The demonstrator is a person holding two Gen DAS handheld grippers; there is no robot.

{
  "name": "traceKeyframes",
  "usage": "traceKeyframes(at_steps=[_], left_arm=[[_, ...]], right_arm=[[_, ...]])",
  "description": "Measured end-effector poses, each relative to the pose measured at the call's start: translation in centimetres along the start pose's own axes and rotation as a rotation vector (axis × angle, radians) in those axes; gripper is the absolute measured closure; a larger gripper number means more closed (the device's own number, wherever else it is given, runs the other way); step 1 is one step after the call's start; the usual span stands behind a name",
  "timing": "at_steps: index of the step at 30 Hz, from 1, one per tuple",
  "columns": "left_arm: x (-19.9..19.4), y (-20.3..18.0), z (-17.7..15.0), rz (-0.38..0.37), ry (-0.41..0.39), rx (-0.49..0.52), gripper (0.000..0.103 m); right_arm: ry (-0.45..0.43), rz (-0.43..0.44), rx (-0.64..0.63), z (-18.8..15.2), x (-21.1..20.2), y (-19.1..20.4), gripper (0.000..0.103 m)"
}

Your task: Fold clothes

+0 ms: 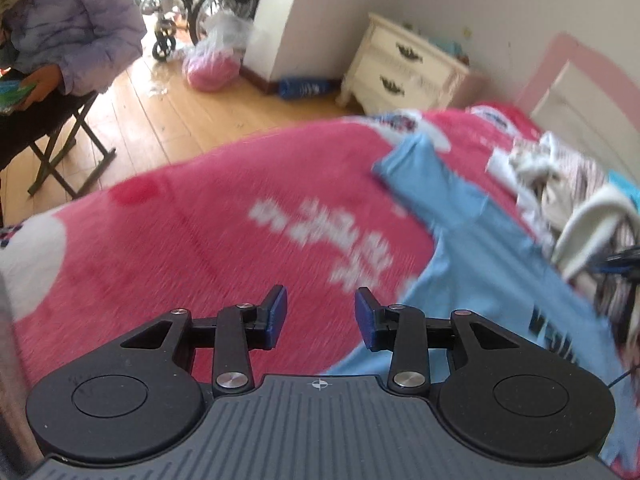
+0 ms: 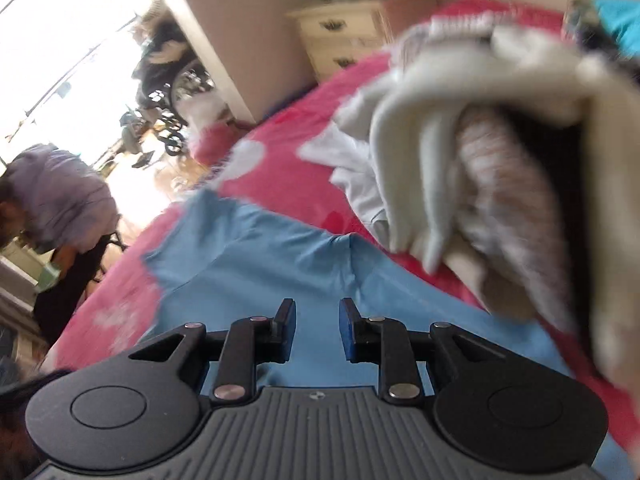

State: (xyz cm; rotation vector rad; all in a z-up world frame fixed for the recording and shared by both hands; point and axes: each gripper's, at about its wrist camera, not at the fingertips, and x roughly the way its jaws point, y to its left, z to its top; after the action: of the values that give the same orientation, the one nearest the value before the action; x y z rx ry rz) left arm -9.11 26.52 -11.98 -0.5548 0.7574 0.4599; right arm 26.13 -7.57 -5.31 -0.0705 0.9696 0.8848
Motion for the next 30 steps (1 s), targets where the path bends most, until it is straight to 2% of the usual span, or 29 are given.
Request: traceKeyframes(at_steps=[5,7,8,10,13,18,19,22,25,30], left_arm=[[-0.9,0.7,-0.4,0.035,0.068,0.086,0.066],[-1.6,0.8,-0.3,0.041,0.071,0.113,0.066],[-1.9,0.8,-0.2,0.044,0.073,0.127,0.066],[-2.6,0.5,-0.3,0.054,0.071,0.165,0.066],[-3.8,-0.4,-0.9,0.063,0.057,0.236,0.066],[-4.2,-1.2,-3.0,0.146,0.116,0.35,0.064],[-3.9,-1.3,-3.4,0.166,0.142,0.37,0.064],[-3.2,-1.0,-4.3,0.219,0.218,0.413,0.064],[-3.0,-0.2,-4.6,0.213,0.239,0.406,0.064],[-1.7,1.2,-5.8,0.257,0.282,0.393,0.064]], right_arm=[[-0.167,-0.018,-0.112,-2.1,-14.2,3.6,0.074],[-0.143,0.052,-0.154,-3.2,-17.1,5.2,0.07],[-0.128,0.095,-0.165,-3.9,-17.3,6.1,0.065],[-0.065,0.16,-0.175,-5.9,-16.3,7.5,0.062],[0.12,0.259,-0.151,-11.0,-11.3,9.0,0.062],[0.432,0.201,-0.144,-21.2,-1.3,11.4,0.065],[0.453,0.175,-0.151,-22.4,-0.2,11.6,0.065],[0.434,0.076,-0.225,-24.3,0.7,12.1,0.065],[0.445,-0.014,-0.234,-26.4,0.8,12.0,0.065],[0.568,-0.064,-0.257,-29.5,-0.8,12.5,0.065]])
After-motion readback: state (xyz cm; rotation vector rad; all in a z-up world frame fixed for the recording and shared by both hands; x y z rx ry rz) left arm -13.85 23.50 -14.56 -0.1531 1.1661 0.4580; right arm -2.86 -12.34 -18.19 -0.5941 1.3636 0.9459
